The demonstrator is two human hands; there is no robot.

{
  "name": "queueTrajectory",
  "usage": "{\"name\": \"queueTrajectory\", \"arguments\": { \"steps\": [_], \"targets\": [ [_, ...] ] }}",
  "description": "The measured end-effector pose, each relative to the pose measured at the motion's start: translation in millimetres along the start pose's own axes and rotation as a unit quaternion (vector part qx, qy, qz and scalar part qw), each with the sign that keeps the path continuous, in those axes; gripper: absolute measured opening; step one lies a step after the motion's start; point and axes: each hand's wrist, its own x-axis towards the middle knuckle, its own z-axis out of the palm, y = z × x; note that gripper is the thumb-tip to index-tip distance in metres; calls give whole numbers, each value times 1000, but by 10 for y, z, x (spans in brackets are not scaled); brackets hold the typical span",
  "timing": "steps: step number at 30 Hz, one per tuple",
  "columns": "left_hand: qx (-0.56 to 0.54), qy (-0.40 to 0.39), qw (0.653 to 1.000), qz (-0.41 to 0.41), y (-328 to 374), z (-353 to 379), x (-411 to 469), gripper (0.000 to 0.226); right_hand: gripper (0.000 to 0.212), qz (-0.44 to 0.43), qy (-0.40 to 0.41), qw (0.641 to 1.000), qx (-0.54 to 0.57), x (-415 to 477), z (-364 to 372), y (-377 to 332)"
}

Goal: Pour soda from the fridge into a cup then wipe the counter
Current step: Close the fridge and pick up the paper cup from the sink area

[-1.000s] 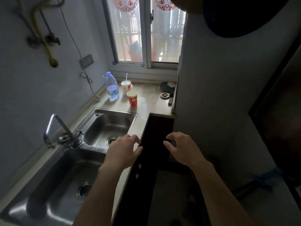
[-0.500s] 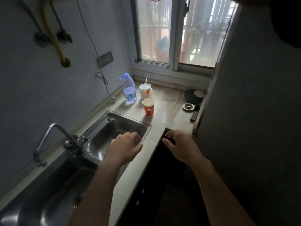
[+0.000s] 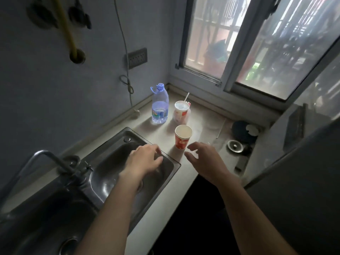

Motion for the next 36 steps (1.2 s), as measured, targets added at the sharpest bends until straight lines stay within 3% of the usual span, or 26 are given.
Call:
{"name": "queueTrajectory", "arguments": {
  "steps": [6, 11, 15, 18, 24, 30, 36],
  "targets": [
    [45, -49, 998, -15, -58, 252, 670, 23, 29, 15, -50, 999, 9, 499, 374, 440],
    [57, -67, 995, -44, -12, 583, 1136, 21, 74, 92, -120, 988, -5, 1013, 768, 874],
    [35, -90, 993, -71, 58, 743, 1381, 23, 109, 166, -57, 971, 165, 1361, 1003, 1075],
    [41, -110, 989, -91, 21, 812, 1466, 24, 120, 169, -38, 959, 226, 1591, 1130, 1170],
    [45, -112, 985, -121, -83, 876, 1551, 24, 123, 158, -6, 930, 332, 1830, 1370, 1232],
    [30, -100, 986, -127, -51, 859, 1594, 28, 71, 145, -6, 924, 355, 1936, 1362, 1201],
    [-80, -4, 991, -107, 59, 597, 1578, 60, 65, 60, -27, 902, 427, 2015, 1055, 847]
  ]
}}
